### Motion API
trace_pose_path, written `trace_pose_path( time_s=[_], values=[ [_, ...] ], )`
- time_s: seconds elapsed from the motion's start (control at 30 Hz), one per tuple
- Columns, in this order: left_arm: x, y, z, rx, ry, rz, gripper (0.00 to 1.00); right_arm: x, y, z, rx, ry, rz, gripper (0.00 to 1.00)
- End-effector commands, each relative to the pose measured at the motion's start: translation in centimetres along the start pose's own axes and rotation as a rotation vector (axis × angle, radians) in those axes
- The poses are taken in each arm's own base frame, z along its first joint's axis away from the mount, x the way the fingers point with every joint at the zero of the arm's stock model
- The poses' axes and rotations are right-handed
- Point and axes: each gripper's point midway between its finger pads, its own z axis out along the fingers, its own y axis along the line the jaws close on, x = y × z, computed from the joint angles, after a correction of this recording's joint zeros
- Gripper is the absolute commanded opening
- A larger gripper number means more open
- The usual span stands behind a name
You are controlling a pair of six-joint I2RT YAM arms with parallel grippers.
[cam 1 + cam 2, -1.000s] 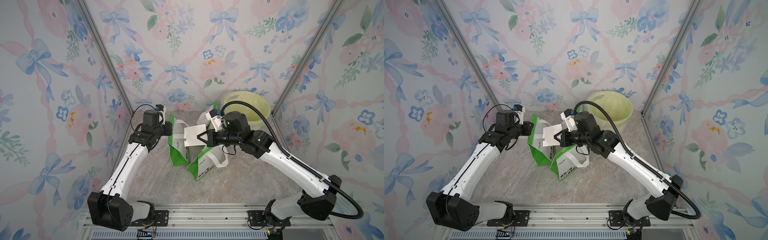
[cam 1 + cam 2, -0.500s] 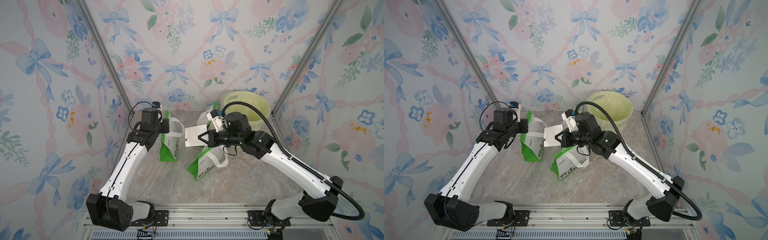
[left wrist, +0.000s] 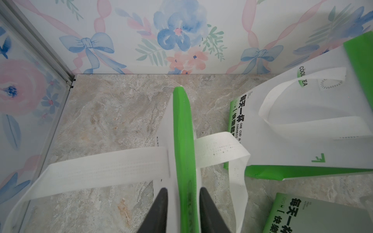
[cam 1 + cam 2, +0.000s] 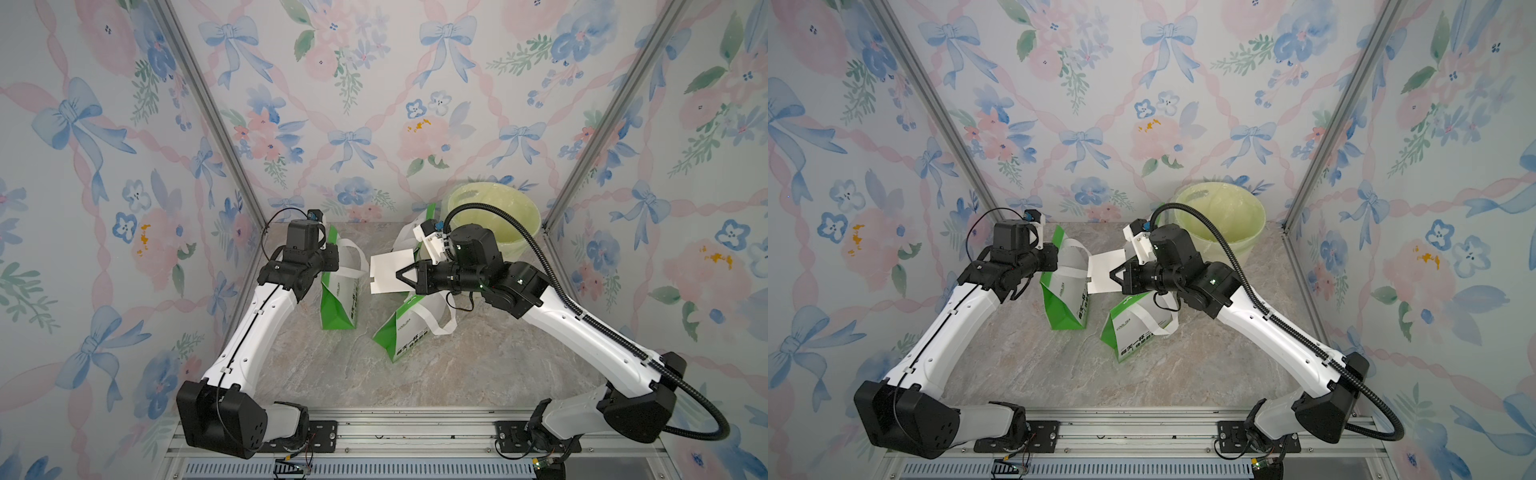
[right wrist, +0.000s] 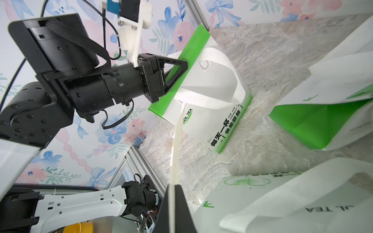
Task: Shred takeout receipts and throw away
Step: Adjust the takeout bag at the center of the board, then shred the takeout receipt.
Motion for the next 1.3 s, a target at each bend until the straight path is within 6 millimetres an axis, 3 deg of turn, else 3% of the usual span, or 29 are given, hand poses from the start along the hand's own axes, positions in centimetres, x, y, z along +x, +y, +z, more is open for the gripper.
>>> trace_pose_path(
  time_s=[0.0, 0.1, 0.23, 0.37, 0.5, 0.67, 0.8, 1.03, 1.2, 1.27],
  values=[
    [0.2, 0.2, -0.3, -0.002, 0.007, 0.009, 0.43, -0.1, -0.4, -1.0, 0.021, -0.008, -0.007, 0.0],
    [-1.5, 0.2, -1.8, -0.003, -0.048, 0.011, 0.56, -0.1, -0.3, -1.2, 0.024, -0.007, -0.014, 0.0],
    [-4.9, -0.3, -5.0, 0.014, -0.157, 0.036, 0.61, -0.3, 0.0, -1.6, 0.018, -0.015, -0.027, 0.0],
    [-8.6, -2.1, -9.7, 0.109, -0.291, 0.082, 0.63, -0.6, 0.3, -2.6, 0.009, -0.03, -0.073, 0.0],
    [-10.7, -5.3, -14.3, 0.299, -0.389, 0.101, 0.63, -1.2, 0.5, -4.2, -0.018, -0.048, -0.105, 0.0],
    [-10.8, -11.3, -19.5, 0.671, -0.44, 0.051, 0.68, -2.1, 1.7, -6.8, -0.121, -0.109, -0.15, 0.0],
    [-10.1, -15.0, -22.1, 0.905, -0.42, -0.027, 0.75, -2.1, 3.1, -8.2, -0.207, -0.131, -0.17, 0.0],
    [-8.9, -18.9, -22.8, 1.138, -0.36, -0.127, 0.81, -2.0, 6.3, -9.4, -0.406, -0.151, -0.168, 0.0],
    [-8.1, -20.1, -24.1, 1.268, -0.345, -0.12, 0.76, -2.7, 7.0, -9.2, -0.452, -0.168, -0.154, 0.0],
    [-7.4, -20.3, -23.5, 1.279, -0.324, -0.128, 0.7, -3.1, 7.5, -9.0, -0.482, -0.162, -0.151, 0.0]
  ],
)
